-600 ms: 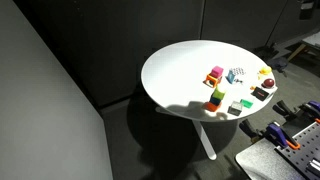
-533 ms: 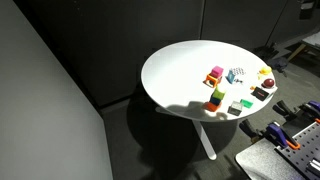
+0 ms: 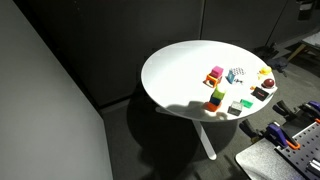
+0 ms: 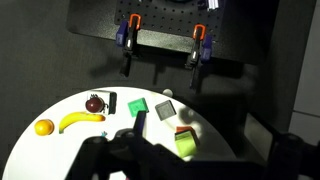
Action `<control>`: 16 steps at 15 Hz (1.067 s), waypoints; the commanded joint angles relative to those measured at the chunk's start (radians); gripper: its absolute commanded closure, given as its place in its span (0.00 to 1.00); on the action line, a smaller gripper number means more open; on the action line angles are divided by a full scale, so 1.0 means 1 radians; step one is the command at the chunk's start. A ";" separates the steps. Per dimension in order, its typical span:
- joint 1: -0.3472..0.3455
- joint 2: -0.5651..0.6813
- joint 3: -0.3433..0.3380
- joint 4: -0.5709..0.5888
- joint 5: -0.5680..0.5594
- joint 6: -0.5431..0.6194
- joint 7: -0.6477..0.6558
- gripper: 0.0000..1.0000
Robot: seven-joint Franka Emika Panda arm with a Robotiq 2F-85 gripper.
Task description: Put the middle soft toy block on the two stacked toy blocks
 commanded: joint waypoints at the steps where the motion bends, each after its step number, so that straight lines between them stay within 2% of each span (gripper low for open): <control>1: -0.002 0.041 0.002 0.008 -0.028 0.036 0.024 0.00; 8: -0.024 0.186 -0.011 0.026 -0.065 0.176 0.066 0.00; 16: -0.046 0.304 -0.050 0.026 -0.067 0.455 0.048 0.00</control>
